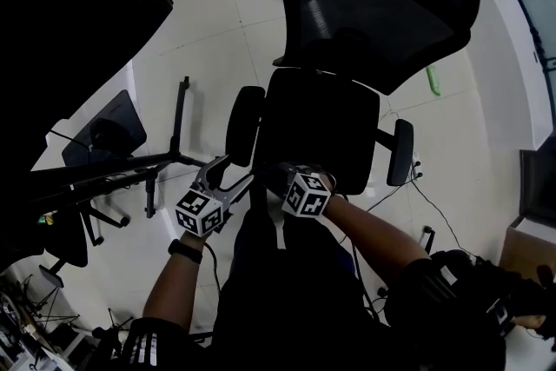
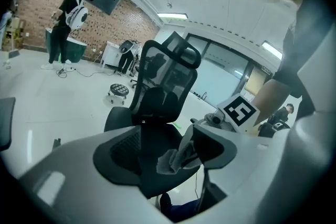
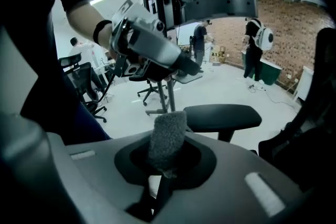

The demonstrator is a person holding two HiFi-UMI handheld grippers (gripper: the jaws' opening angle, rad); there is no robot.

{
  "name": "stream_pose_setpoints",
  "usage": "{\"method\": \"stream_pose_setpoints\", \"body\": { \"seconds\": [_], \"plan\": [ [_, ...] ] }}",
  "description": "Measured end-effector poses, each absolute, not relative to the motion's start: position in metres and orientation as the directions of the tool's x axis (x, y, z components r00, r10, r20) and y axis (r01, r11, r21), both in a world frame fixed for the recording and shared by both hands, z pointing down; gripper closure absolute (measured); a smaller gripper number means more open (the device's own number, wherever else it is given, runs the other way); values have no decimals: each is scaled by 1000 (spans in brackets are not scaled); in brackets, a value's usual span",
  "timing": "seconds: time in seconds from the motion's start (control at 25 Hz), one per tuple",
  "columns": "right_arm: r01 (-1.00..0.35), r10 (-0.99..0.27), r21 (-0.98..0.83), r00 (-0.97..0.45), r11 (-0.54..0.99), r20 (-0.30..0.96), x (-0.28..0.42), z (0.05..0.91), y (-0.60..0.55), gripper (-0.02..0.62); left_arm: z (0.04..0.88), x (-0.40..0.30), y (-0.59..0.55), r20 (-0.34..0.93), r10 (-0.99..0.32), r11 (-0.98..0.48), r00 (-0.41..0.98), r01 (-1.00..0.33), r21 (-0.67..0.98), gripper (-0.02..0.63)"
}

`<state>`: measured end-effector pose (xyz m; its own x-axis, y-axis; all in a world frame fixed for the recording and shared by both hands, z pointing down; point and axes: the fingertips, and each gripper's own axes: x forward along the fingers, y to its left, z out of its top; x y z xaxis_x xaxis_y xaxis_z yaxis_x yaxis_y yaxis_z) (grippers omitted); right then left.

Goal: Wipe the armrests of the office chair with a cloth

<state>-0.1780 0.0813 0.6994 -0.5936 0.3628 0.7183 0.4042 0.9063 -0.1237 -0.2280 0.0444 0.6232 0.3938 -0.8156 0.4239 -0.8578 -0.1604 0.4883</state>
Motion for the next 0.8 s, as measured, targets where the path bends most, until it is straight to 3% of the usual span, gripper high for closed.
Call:
{"method": "stream_pose_setpoints", "body": {
  "seconds": [0.32, 0.8],
  "plan": [
    [139, 149, -60, -811, 988, 565, -114, 587, -5, 558, 551, -177, 6, 337, -839, -275, 428, -867, 416, 273],
    [-33, -11, -47, -910, 998, 415, -2, 479, -13, 558, 483, -76, 5, 280, -807, -401, 519, -831, 386, 273]
  ]
}}
